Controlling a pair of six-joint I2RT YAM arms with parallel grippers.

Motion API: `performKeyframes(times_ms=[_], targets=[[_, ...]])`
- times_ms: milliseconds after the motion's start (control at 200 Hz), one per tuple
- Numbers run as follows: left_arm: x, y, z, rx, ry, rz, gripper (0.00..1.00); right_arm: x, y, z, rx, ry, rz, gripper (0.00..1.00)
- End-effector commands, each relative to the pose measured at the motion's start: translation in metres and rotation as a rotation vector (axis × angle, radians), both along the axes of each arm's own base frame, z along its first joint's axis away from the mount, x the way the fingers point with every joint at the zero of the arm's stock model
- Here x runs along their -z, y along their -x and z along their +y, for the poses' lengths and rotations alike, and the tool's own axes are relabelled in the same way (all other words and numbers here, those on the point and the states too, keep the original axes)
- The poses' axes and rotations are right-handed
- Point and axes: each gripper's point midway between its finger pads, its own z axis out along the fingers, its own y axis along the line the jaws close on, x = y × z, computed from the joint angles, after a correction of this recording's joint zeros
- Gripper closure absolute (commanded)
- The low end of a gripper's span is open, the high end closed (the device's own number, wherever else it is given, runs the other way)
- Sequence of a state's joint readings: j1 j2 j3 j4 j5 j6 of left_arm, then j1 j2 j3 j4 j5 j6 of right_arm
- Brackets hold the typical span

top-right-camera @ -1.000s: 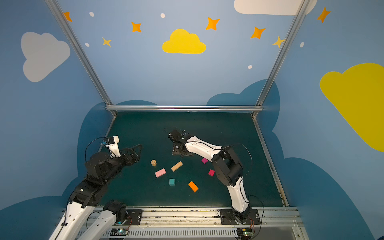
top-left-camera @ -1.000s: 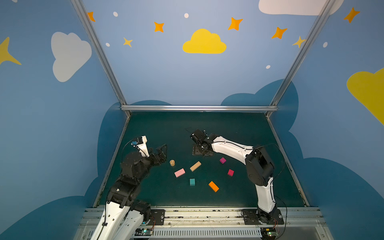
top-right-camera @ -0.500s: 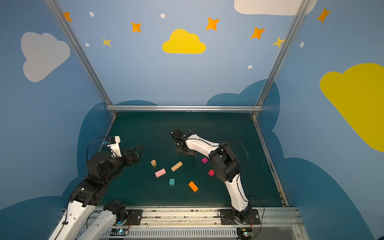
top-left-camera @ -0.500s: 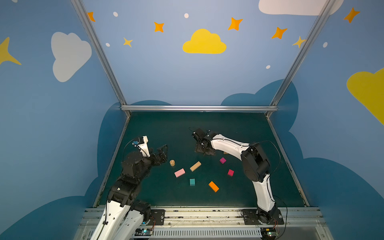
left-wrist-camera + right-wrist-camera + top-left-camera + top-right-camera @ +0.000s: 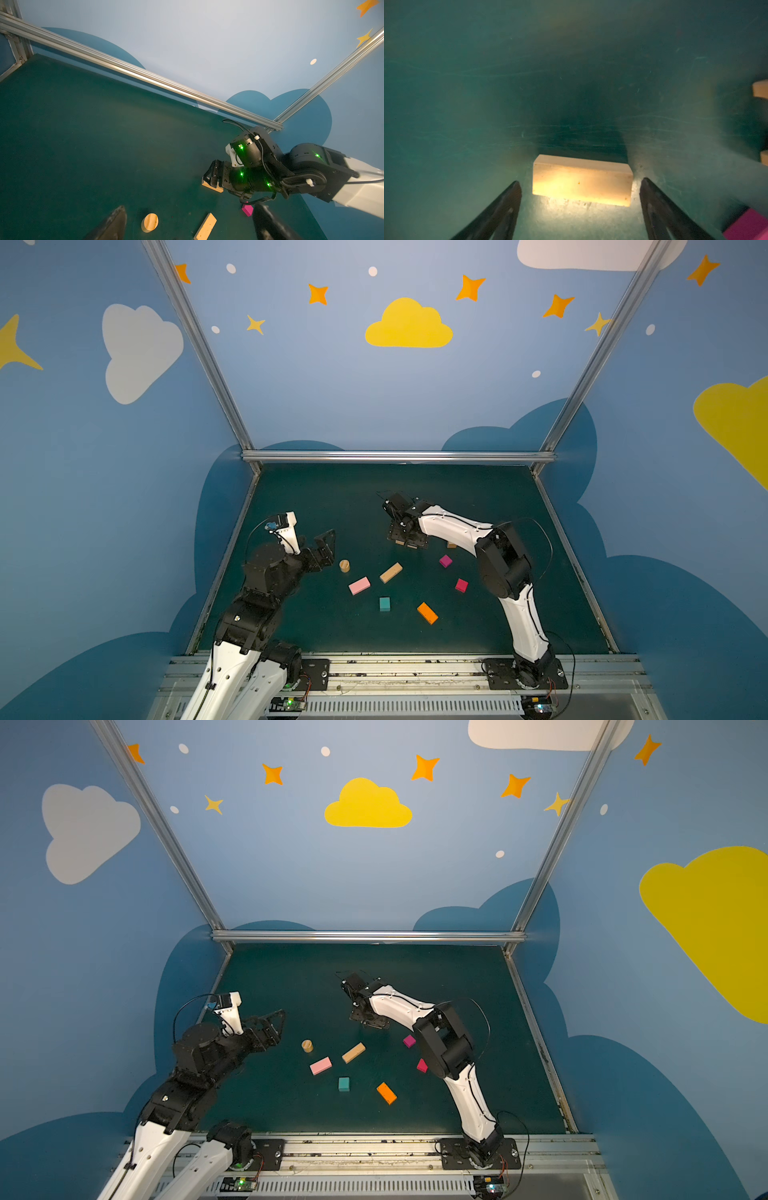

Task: Build the wood block tower
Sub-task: 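Lower the right gripper over the light wooden bar and close it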

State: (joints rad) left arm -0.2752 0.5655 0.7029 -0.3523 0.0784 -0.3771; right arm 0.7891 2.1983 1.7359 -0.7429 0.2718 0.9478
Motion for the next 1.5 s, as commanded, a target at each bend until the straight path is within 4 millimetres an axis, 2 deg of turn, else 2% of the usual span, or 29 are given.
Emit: performKeyframes(times_ms=[0, 751, 901, 1156, 1492], targets=[[-0.013, 0.003, 0.000, 0.010, -0.004, -0.040, 0.06, 0.000, 0.001, -0.002, 0.016, 0.029, 0.009, 0.12], [-0.016, 0.008, 0.003, -0.002, 0.002, -0.070, 0.06, 0.015, 0.004, 0.002, -0.005, 0.065, 0.039, 0.13], [-0.016, 0.008, 0.003, -0.002, 0.004, -0.071, 0.06, 0.016, 0.004, 0.000, -0.015, 0.077, 0.042, 0.16], [-0.015, 0.008, 0.003, -0.003, 0.004, -0.069, 0.06, 0.018, 0.007, -0.002, -0.026, 0.087, 0.052, 0.27], [-0.015, 0.008, 0.003, -0.002, 0.007, -0.073, 0.05, 0.012, 0.002, -0.003, -0.120, 0.089, 0.029, 0.30]])
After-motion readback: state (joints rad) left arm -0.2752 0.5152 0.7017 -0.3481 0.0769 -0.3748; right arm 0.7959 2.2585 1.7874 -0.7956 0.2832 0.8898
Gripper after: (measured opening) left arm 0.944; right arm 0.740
